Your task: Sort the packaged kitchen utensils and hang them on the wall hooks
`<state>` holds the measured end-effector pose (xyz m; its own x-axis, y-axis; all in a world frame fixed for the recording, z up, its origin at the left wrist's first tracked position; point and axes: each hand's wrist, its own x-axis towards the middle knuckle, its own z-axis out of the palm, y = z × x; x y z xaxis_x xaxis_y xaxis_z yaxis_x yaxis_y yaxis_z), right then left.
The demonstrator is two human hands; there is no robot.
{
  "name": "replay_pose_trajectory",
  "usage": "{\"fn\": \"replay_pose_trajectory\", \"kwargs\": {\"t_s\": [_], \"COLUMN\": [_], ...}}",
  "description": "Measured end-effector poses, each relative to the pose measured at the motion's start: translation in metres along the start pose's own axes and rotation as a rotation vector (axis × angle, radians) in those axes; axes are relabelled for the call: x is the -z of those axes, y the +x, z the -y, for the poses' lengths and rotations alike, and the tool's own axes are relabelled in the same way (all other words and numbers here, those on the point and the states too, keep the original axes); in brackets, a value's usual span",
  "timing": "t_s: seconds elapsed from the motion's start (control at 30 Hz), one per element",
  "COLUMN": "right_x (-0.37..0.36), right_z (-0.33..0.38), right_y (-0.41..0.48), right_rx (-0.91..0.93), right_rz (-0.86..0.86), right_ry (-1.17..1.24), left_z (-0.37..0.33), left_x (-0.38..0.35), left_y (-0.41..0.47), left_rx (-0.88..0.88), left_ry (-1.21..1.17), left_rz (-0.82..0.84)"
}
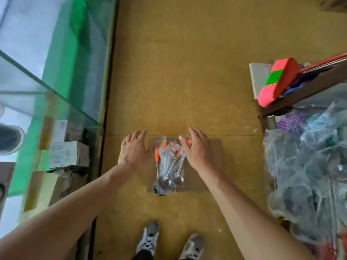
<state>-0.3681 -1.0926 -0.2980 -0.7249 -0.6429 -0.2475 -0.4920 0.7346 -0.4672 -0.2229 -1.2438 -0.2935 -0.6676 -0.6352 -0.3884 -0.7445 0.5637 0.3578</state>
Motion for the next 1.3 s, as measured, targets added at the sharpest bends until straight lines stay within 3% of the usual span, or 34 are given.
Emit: {"fn": "replay_pose_trajectory", "kwargs": {"t_s": [0.4,0.5,0.63,0.87,1.3], "right_x": [-0.168,-0.201,-0.228,-0.256,-0.157], "right_z": [-0.141,-0.169,-0.184,-0.183,-0.140], "right_y": [0.025,0.050,0.078,0.090,0.059], "right_rx": [-0.328,-0.435,-0.571,-0.649,-0.513], "right_rz": [0.051,0.013,-0.032,0.006,-0.130], "right_ry": [0.166,0.335,0.560,0.760,0.867], "left_z": [-0.017,-0.030,-0.034,-0.045,-0.065], "left_x": [-0.234,-0.282,-0.322,-0.344,-0.240], "left_y": [0.013,0.032,0.052,0.066,0.054], "left_rx": [0.066,0.128,0.194,0.211,0.263], "left_ry": [-0.127,-0.179,-0.172,-0.003,-0.634], "left_rz": [0.266,0.272,0.160,0.119,0.358]}}
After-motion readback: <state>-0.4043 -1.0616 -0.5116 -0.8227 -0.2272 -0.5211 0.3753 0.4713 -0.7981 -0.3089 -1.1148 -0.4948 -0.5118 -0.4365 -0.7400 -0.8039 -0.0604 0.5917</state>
